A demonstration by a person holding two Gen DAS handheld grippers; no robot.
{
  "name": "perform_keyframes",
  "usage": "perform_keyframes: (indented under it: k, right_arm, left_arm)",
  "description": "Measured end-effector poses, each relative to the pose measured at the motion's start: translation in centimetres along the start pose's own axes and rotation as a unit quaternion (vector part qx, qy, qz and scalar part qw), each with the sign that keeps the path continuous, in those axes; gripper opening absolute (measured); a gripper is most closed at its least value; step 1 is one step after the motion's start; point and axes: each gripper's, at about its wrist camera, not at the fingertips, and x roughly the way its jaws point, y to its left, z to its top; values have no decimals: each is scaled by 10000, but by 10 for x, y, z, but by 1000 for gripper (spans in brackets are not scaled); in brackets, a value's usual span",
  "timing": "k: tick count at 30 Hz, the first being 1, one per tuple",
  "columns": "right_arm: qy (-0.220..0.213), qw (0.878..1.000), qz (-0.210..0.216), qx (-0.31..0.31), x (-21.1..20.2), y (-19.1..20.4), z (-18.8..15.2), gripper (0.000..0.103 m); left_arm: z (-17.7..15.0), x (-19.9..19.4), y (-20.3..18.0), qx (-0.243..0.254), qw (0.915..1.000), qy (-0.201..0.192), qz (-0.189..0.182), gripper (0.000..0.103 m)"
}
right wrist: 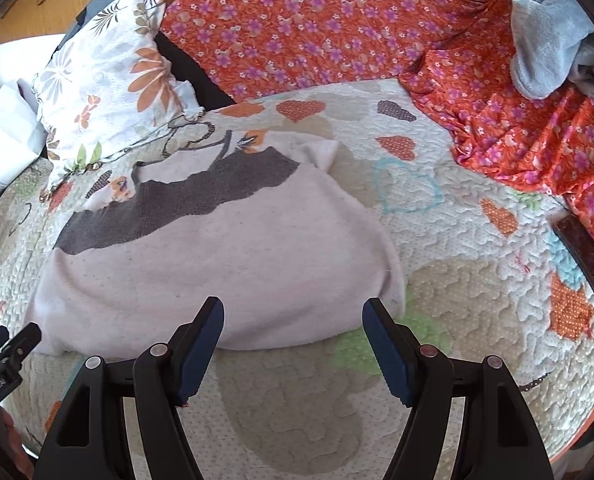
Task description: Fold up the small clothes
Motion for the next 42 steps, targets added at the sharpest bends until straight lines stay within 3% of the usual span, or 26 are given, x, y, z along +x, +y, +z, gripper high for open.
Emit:
perform_keyframes:
  k: [23, 25, 28, 30, 33, 35, 37, 38, 42]
  right_arm:
    - [208, 9990, 388, -11, 19, 6, -4, 78]
    - [181, 9988, 455, -86, 18, 10, -5, 78]
    - [41, 9974, 606, -387, 12, 24, -10, 78]
    - [9, 9944, 805, -681, 9, 41, -15, 78]
    - [180, 9848, 1365, -1063, 10, 74, -25, 79]
    - [252, 9762, 1599, -1443, 11, 104, -30, 79]
    - [179, 9662, 1704, -1928, 8, 136, -38, 78]
    - [108, 9600, 1712, -2214, 6, 153, -42, 78]
    - [-113, 9338, 1645, -3177, 8, 209, -67, 77]
  left_arm:
    - [0, 23, 5, 32, 9993, 359, 131, 100]
    - [13, 18, 9, 92, 9995, 209, 209, 100]
    - [49, 2, 29, 62, 9989, -363, 302, 100]
    - [70, 7, 40, 245, 9985, -407, 282, 100]
    - [92, 38, 63, -2, 9999, 35, 94, 100]
    - [98, 64, 80, -617, 9950, 506, -601, 100]
    - [101, 87, 89, -1070, 9824, 980, -1175, 100]
    - [102, 99, 91, -1175, 9772, 1189, -1312, 100]
    - [107, 120, 89, -1081, 9743, 1406, -1388, 100]
